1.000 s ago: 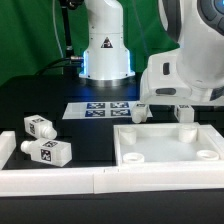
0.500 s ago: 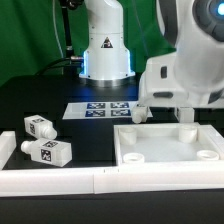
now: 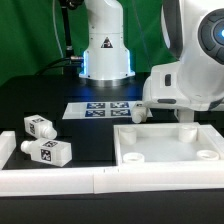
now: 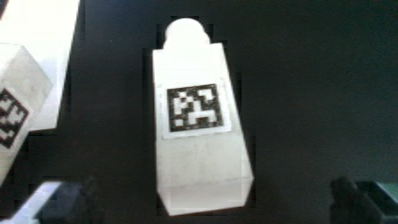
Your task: Assemble one leg
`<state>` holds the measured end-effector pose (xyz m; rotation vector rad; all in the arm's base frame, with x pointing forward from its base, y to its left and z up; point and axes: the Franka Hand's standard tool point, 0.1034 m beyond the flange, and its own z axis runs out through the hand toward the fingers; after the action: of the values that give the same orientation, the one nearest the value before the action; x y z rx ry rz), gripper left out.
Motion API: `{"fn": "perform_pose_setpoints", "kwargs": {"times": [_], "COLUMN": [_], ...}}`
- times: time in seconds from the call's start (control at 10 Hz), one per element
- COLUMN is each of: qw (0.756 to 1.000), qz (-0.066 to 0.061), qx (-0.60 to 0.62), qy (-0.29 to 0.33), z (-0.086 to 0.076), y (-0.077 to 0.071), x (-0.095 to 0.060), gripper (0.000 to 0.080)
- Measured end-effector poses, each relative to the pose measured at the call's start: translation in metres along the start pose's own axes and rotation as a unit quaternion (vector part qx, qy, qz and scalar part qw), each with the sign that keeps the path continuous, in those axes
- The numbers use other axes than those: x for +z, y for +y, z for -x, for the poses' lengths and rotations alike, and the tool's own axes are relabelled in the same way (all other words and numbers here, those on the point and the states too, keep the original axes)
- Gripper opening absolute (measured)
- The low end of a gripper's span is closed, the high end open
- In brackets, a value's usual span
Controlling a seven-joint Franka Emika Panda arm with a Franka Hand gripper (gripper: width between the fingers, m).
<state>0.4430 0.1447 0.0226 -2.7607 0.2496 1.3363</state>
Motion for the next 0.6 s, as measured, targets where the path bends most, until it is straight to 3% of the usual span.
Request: {"fn": "perform_pose_setpoints", "kwargs": {"times": [0.3,0.6], "qw": [1.000,1.000], "qz": [-0.002,0.010], "qx": [0.003,0.006], "qy": [0.001,-0.017], "z": [-0.002,0.016], "y": [0.000,-0.003], "x": [0.009,0.049], "gripper": [0.0649,0.0649]}}
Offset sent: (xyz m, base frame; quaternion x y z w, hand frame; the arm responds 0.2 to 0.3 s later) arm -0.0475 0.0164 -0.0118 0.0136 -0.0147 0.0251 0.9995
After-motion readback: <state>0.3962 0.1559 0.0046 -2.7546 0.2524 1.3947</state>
